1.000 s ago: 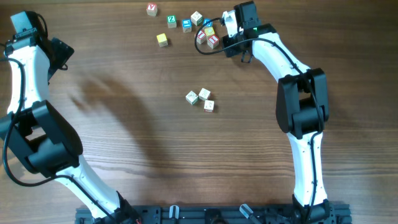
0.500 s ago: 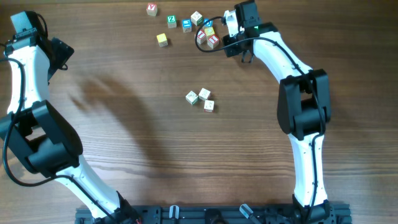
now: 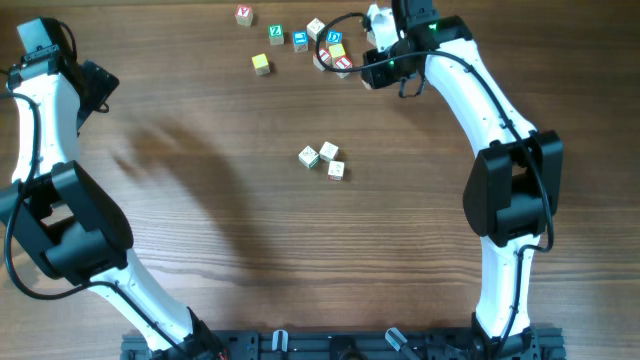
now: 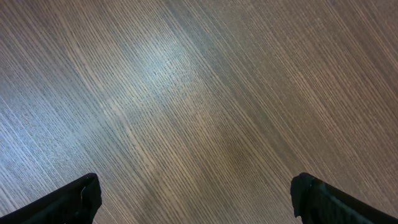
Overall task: Form a circle
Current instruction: 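Lower the right gripper onto the blue X block and grasp it, then carry the blue X block down toward the white blocks, right gripper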
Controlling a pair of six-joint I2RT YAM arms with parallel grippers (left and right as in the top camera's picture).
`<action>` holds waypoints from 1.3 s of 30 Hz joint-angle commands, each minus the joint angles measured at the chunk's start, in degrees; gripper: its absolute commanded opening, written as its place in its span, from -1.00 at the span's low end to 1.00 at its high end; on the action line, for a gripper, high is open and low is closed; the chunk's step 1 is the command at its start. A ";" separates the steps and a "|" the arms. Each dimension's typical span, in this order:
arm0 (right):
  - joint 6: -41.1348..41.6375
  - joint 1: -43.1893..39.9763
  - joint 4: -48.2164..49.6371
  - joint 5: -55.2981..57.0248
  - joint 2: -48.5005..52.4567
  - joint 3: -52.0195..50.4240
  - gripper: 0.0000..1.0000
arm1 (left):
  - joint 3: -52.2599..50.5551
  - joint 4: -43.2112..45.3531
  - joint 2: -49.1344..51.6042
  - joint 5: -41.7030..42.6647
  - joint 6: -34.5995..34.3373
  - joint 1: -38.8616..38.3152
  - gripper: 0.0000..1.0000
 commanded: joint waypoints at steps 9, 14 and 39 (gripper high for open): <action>3.02 -0.22 -4.68 -8.20 -1.62 0.24 -0.58 | 0.63 -0.04 -0.70 -0.11 0.44 0.22 1.00; 3.02 -0.17 -5.90 -12.81 -1.62 0.24 -0.58 | 0.63 -0.04 -0.70 -0.11 0.44 0.22 1.00; 14.05 22.60 -12.76 -10.56 -1.60 0.15 -0.59 | 0.63 -0.04 -0.70 -0.11 0.44 0.22 1.00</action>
